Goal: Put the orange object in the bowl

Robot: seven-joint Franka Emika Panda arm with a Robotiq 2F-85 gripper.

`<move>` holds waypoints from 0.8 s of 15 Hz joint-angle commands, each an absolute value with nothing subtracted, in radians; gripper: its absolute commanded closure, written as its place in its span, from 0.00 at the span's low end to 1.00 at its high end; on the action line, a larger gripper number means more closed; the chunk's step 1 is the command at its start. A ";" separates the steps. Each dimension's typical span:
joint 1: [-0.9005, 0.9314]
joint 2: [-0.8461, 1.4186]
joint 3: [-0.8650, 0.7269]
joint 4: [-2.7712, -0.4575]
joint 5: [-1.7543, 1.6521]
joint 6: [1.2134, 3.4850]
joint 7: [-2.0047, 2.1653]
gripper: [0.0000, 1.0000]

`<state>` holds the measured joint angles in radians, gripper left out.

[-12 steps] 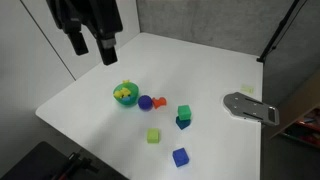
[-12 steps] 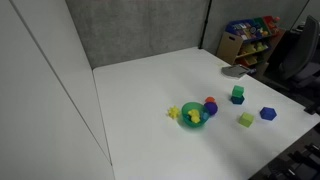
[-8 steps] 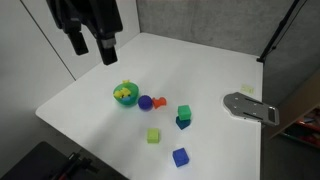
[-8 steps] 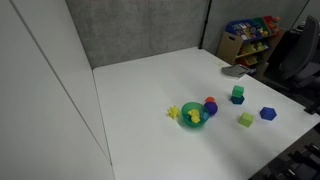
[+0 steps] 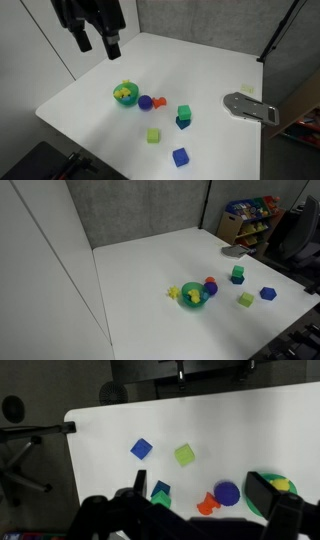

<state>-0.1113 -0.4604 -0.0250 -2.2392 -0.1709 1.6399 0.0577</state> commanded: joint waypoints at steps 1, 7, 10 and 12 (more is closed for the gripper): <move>-0.089 -0.421 -0.035 -2.237 -0.144 1.724 0.076 0.00; -0.072 -0.280 -0.037 -2.189 -0.046 1.859 0.071 0.00; -0.065 -0.194 -0.036 -2.157 0.006 1.919 0.071 0.00; -0.060 -0.127 -0.029 -2.131 0.028 1.948 0.086 0.00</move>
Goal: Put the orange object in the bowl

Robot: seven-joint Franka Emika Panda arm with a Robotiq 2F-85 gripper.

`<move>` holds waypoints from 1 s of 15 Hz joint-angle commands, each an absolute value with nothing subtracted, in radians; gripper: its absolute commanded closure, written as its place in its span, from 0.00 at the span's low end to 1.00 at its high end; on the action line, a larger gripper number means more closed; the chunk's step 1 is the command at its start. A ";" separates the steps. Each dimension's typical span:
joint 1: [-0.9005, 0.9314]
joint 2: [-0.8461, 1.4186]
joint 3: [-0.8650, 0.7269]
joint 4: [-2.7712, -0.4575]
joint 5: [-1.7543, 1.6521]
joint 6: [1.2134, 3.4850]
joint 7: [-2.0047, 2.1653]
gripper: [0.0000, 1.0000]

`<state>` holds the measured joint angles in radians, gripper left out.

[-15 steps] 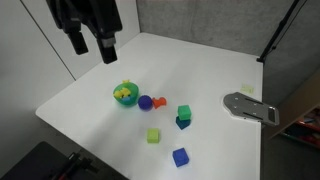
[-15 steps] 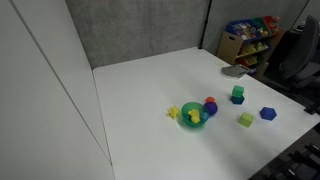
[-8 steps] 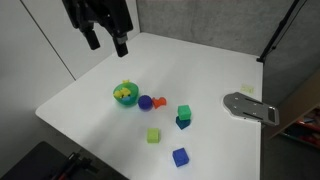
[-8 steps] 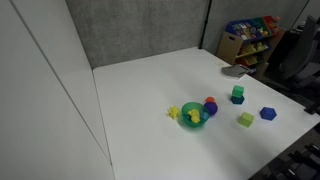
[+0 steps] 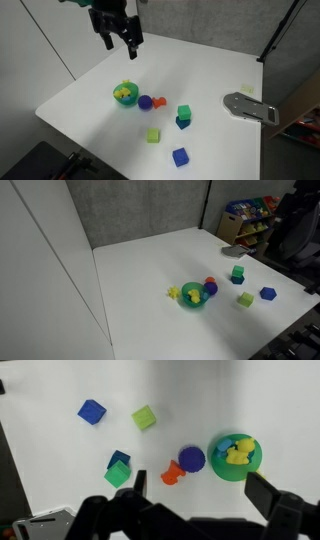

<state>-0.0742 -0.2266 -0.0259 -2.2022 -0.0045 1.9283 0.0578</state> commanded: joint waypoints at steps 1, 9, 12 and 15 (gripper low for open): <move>-0.058 -0.098 -0.028 -2.119 0.036 1.961 0.091 0.00; -0.018 0.139 -0.012 -2.037 -0.003 2.153 0.260 0.00; -0.003 0.237 -0.021 -1.981 -0.007 2.202 0.293 0.00; 0.005 0.339 -0.032 -1.912 -0.007 2.226 0.309 0.00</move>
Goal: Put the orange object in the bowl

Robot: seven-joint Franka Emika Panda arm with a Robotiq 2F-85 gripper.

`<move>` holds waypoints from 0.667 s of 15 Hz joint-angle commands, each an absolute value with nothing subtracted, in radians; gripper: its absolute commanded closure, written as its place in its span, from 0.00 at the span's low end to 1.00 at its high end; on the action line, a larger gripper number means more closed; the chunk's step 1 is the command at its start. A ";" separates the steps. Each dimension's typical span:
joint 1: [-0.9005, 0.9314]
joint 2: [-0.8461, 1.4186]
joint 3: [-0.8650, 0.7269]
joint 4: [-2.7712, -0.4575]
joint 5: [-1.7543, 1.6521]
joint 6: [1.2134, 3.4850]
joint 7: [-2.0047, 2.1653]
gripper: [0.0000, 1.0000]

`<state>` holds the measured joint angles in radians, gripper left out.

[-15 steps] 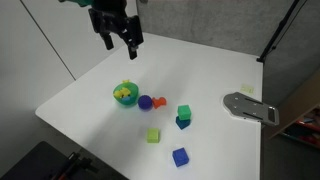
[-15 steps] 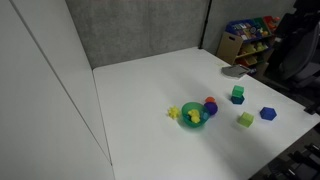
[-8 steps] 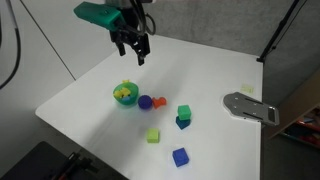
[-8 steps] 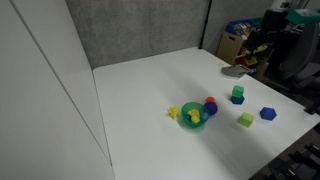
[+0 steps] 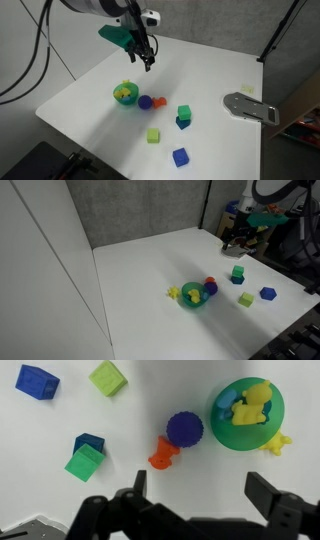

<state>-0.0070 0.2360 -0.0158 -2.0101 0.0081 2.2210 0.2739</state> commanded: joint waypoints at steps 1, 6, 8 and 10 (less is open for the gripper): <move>0.005 0.378 -0.037 -1.883 -0.007 2.230 0.311 0.00; 0.006 0.563 -0.061 -1.733 0.003 2.211 0.315 0.00; 0.005 0.639 -0.068 -1.669 0.011 2.201 0.316 0.00; 0.004 0.710 -0.076 -1.607 0.016 2.187 0.320 0.00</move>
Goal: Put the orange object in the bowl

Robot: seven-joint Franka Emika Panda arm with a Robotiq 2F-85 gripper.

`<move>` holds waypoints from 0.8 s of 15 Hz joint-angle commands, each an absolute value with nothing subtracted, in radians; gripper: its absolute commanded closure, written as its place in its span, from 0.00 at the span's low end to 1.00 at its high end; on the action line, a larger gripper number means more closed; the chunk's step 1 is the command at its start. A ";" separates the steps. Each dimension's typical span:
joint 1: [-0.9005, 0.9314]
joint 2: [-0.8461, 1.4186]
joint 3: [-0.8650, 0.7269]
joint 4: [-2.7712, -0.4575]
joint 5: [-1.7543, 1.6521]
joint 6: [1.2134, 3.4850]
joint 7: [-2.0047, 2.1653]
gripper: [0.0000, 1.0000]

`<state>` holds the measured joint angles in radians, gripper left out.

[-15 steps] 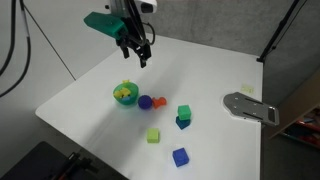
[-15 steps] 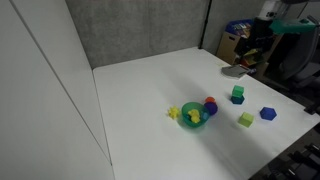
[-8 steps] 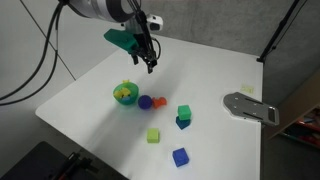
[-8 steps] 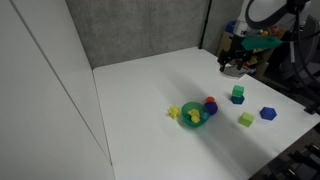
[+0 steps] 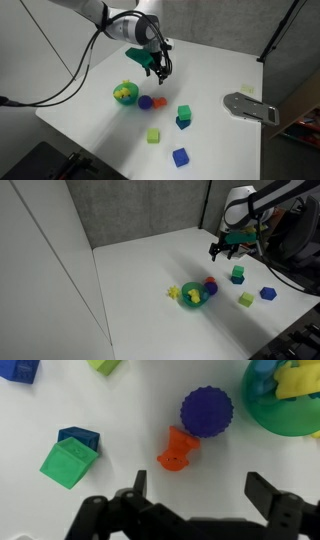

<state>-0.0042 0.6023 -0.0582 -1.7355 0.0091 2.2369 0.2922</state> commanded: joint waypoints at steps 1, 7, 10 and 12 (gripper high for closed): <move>0.002 0.746 -0.078 -1.577 0.019 2.179 0.320 0.00; -0.006 0.919 -0.086 -1.428 0.056 2.163 0.357 0.00; -0.003 0.990 -0.091 -1.367 0.076 2.158 0.394 0.00; 0.007 1.025 -0.098 -1.347 0.082 2.172 0.436 0.00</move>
